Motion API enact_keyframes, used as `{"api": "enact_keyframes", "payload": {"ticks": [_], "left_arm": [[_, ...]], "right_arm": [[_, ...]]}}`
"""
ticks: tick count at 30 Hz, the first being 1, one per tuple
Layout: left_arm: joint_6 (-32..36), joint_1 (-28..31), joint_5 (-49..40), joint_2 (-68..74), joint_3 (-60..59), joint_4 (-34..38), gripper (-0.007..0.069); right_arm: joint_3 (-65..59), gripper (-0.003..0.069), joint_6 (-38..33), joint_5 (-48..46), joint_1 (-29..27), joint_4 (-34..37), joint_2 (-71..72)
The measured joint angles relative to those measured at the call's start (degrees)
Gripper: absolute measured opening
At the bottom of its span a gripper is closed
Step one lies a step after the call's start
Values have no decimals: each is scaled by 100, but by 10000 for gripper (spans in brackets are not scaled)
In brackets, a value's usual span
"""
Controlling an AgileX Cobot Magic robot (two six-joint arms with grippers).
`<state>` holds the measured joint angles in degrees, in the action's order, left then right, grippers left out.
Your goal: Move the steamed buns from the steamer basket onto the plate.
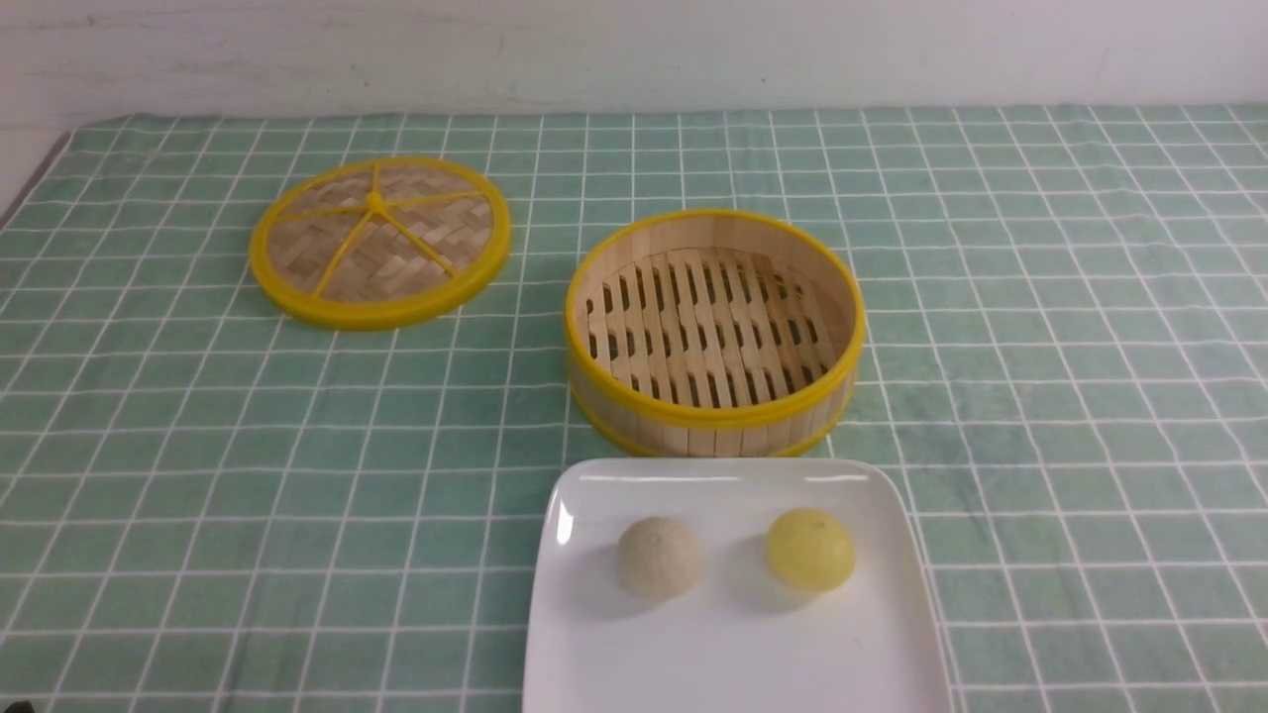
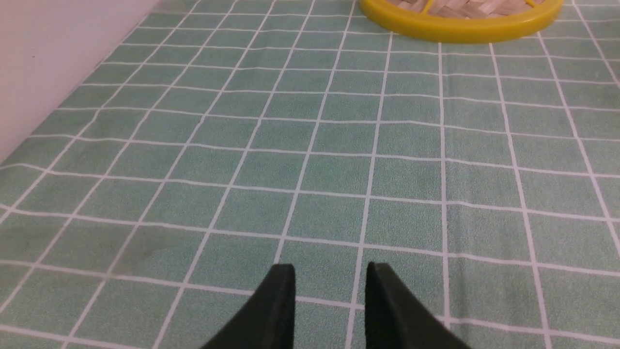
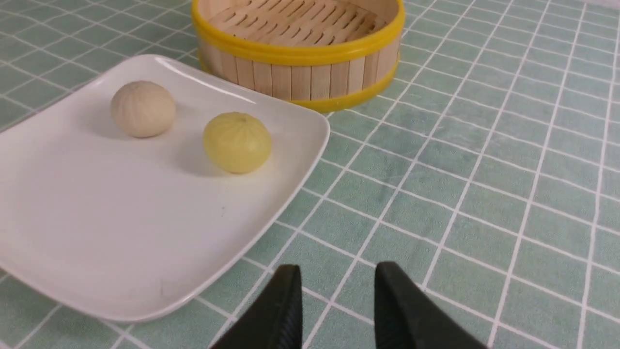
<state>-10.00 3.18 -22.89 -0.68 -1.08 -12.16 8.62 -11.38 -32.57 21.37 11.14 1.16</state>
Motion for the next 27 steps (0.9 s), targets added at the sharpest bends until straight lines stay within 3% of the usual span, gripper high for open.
{"api": "enact_keyframes", "payload": {"ticks": [8,27], "left_arm": [[0,0,0,0,0,0,240],[0,0,0,0,0,0,240]], "right_arm": [[-140,239,56,647,0,-104,0],[-913,239,252,921,-29,-483,-8]]}}
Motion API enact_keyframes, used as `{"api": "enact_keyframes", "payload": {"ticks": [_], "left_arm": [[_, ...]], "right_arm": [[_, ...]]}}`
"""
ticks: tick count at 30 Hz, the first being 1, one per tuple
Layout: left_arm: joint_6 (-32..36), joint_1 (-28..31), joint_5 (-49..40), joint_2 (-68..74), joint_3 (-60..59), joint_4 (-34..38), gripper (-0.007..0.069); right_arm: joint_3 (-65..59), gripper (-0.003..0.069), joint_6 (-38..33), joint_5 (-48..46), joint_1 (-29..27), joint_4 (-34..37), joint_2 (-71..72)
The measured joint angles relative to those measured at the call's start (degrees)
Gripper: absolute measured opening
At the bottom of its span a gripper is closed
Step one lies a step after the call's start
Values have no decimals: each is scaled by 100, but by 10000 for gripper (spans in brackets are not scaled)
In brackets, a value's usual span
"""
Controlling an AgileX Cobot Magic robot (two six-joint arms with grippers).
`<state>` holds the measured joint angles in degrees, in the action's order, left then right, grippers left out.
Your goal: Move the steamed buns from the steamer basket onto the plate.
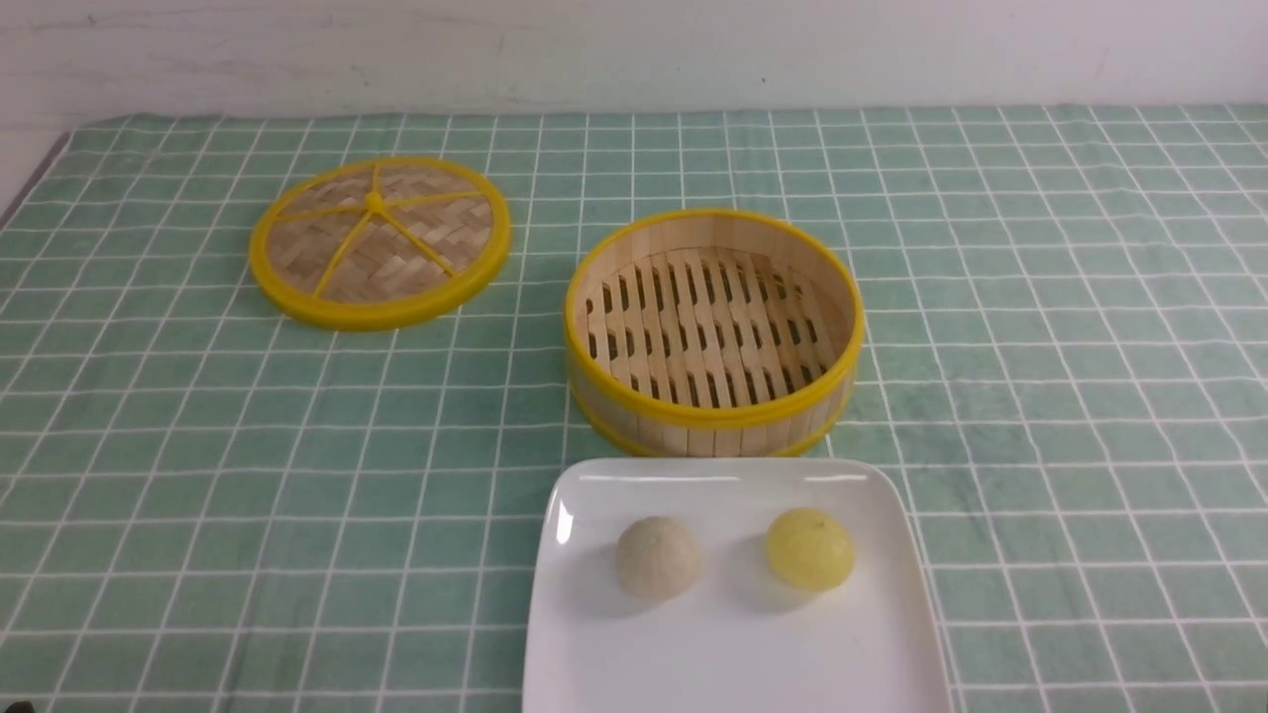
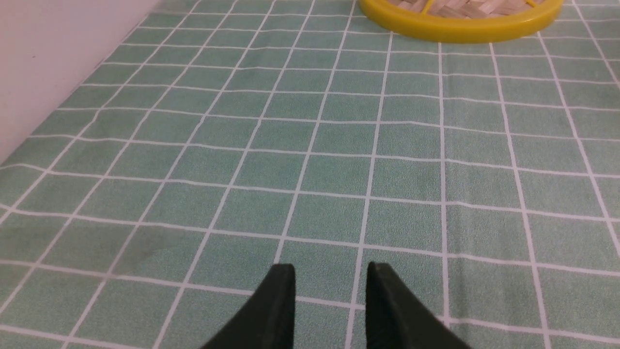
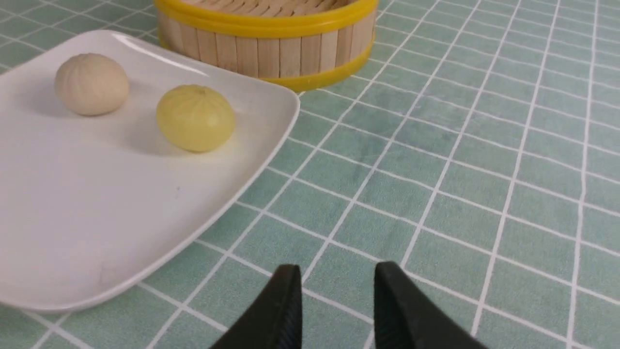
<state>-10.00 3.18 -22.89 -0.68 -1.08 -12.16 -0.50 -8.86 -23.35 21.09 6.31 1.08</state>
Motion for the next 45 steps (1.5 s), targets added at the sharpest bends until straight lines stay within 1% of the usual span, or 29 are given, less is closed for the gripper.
{"api": "enact_keyframes", "payload": {"ticks": [2,5,6,12,13,14,15,18,31,45], "left_arm": [[0,0,0,0,0,0,240],[0,0,0,0,0,0,240],[0,0,0,0,0,0,240],[0,0,0,0,0,0,240],[0,0,0,0,0,0,240],[0,0,0,0,0,0,240],[0,0,0,0,0,0,240],[0,0,0,0,0,0,240],[1,0,0,0,0,0,240],[1,0,1,0,0,0,240]], "right_arm": [[0,239,0,0,-114,-65,0],[0,239,0,0,-596,-160,0],[0,239,0,0,-632,-169,0],[0,239,0,0,-1892,-284,0],[0,239,0,0,-1933,-291,0],[0,239,0,0,-2096,-297,0],[0,239,0,0,-2397,-311,0],[0,239,27,0,-2747,-311,0],[-7,239,292,29,-2818,-250,0],[-7,239,294,51,-2818,-250,0]]}}
